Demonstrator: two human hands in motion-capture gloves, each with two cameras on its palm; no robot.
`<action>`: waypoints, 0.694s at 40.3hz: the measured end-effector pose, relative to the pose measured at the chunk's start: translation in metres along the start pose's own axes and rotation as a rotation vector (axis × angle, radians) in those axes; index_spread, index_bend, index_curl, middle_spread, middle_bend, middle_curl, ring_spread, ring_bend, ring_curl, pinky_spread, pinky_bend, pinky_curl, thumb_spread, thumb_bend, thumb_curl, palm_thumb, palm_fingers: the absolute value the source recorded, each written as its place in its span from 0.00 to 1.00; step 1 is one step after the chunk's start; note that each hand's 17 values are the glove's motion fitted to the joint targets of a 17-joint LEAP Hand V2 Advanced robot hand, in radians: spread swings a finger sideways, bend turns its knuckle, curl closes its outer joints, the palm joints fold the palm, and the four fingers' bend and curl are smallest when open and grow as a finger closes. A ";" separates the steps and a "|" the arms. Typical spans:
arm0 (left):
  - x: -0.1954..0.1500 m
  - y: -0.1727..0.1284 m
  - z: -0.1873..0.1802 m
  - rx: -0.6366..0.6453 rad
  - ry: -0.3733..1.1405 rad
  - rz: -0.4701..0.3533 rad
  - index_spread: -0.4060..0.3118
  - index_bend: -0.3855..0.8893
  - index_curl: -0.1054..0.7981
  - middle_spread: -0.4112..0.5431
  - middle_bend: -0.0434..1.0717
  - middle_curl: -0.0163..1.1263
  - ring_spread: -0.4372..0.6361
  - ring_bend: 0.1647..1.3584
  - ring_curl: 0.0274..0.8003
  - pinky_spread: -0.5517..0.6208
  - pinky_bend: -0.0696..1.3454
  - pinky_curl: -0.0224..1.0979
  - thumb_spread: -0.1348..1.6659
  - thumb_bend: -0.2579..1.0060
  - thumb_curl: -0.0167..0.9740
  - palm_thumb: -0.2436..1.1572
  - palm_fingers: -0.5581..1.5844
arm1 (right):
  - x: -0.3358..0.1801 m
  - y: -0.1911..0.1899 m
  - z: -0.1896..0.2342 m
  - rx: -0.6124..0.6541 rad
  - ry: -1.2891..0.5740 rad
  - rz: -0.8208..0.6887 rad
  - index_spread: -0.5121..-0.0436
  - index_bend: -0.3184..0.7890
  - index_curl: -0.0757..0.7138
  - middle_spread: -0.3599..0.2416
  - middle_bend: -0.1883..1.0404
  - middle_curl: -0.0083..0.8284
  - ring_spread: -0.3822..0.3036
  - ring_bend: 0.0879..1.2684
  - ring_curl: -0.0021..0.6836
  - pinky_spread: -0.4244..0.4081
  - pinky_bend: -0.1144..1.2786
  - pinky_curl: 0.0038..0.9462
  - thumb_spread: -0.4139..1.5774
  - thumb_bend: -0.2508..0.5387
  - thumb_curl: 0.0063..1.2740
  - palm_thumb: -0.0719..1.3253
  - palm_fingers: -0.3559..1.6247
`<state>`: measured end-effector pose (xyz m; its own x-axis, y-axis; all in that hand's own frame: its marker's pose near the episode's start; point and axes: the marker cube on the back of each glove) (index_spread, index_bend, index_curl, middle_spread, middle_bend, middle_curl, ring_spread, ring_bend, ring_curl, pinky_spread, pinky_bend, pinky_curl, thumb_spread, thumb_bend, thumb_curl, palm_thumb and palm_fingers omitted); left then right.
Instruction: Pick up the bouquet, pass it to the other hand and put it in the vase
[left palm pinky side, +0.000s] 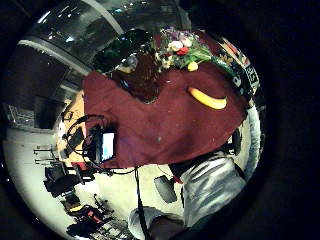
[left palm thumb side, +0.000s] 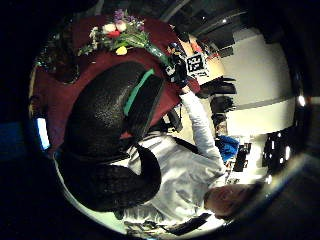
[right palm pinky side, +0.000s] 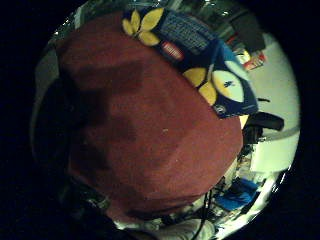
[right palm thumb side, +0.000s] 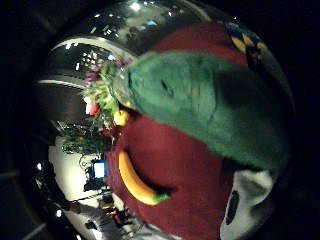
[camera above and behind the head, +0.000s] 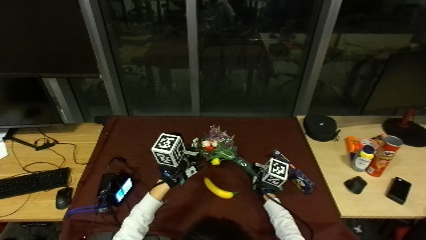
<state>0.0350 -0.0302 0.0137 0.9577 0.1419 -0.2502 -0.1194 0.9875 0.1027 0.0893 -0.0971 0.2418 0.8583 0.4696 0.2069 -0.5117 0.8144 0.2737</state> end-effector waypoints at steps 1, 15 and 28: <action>0.000 0.000 -0.001 -0.005 0.003 0.002 0.52 0.44 0.51 0.52 0.20 0.31 0.61 0.23 0.32 0.73 0.18 0.31 0.71 0.19 0.28 0.28 0.44 | 0.000 -0.002 0.000 0.013 -0.025 0.003 0.63 0.51 0.52 0.33 0.62 0.64 0.28 0.57 0.68 0.26 0.53 0.44 0.78 0.51 0.31 0.72 0.94; 0.016 -0.005 -0.025 0.015 0.175 0.067 0.50 0.45 0.53 0.51 0.20 0.31 0.60 0.22 0.32 0.72 0.18 0.30 0.72 0.19 0.28 0.28 0.46 | -0.037 -0.012 -0.045 0.096 -0.690 -0.008 0.65 0.74 0.70 0.31 0.80 0.75 0.28 0.71 0.80 0.23 0.57 0.50 0.67 0.31 0.33 0.70 0.92; 0.055 -0.070 -0.039 0.223 0.906 0.094 0.50 0.42 0.56 0.43 0.29 0.37 0.56 0.19 0.34 0.67 0.20 0.27 0.70 0.19 0.30 0.33 0.50 | -0.116 -0.002 -0.105 0.019 -1.342 -0.237 0.64 0.71 0.75 0.32 0.84 0.77 0.29 0.76 0.82 0.23 0.61 0.54 0.50 0.30 0.45 0.77 0.89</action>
<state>0.0860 -0.0892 -0.0448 0.3667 0.3123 -0.8764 -0.0436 0.9467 0.3191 -0.0052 -0.1173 0.1185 0.2319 -0.3779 0.8964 -0.3690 0.8184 0.4405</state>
